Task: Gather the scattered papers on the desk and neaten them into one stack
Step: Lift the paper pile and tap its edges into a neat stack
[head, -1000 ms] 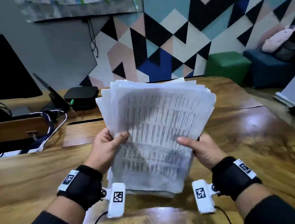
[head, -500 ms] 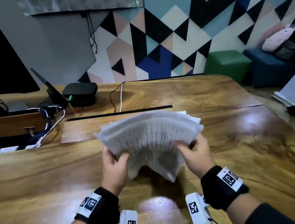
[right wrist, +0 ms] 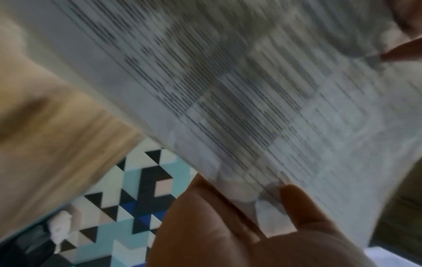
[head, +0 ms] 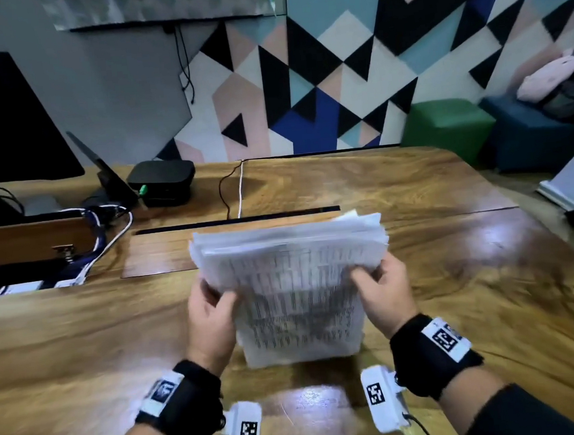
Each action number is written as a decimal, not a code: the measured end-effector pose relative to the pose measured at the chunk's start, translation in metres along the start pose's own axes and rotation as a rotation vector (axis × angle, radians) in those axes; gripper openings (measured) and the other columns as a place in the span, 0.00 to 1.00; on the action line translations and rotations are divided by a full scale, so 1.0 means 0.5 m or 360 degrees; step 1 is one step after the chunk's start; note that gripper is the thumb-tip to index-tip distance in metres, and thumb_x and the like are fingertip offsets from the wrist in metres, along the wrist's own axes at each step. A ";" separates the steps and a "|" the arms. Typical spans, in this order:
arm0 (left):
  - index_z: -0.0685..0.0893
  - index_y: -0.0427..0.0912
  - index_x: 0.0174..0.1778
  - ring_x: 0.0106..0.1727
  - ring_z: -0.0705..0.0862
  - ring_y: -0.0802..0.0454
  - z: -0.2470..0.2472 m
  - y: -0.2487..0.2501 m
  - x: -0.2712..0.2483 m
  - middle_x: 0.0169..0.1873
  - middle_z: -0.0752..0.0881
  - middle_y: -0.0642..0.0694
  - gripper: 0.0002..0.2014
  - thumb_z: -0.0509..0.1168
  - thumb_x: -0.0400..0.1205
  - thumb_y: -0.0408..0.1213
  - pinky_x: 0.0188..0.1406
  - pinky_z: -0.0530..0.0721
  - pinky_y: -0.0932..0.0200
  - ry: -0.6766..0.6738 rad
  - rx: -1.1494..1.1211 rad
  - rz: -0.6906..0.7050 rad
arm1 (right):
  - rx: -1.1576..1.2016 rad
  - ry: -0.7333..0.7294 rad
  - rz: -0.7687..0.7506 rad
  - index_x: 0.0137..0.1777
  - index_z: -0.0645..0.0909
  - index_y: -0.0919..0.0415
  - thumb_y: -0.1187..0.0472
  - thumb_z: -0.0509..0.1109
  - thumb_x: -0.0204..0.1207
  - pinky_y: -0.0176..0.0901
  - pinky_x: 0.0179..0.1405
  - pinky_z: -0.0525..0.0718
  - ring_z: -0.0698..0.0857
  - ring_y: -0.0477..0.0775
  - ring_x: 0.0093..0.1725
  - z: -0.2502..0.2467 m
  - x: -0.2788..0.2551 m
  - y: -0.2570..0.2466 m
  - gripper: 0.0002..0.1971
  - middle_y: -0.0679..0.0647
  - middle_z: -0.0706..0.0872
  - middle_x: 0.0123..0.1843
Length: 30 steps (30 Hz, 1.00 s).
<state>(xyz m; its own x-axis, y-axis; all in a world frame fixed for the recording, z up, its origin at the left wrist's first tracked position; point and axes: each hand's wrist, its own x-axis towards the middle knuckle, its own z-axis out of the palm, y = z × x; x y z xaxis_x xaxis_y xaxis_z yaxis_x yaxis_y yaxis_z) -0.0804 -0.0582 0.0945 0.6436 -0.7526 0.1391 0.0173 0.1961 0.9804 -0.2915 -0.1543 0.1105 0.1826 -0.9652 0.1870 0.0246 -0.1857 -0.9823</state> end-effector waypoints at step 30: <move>0.89 0.35 0.49 0.40 0.91 0.53 -0.017 -0.044 0.005 0.38 0.94 0.46 0.07 0.73 0.79 0.34 0.40 0.91 0.56 -0.0072 0.0243 -0.0391 | -0.0209 -0.0192 0.0392 0.42 0.85 0.54 0.75 0.72 0.73 0.29 0.39 0.83 0.89 0.36 0.39 -0.016 -0.034 0.122 0.13 0.38 0.92 0.34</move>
<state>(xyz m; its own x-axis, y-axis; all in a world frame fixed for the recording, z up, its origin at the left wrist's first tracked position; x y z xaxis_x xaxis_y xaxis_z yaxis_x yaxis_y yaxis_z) -0.0728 -0.0591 0.0719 0.5994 -0.7939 -0.1020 0.0504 -0.0898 0.9947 -0.3010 -0.1506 0.0476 0.2826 -0.9569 -0.0671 -0.1611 0.0216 -0.9867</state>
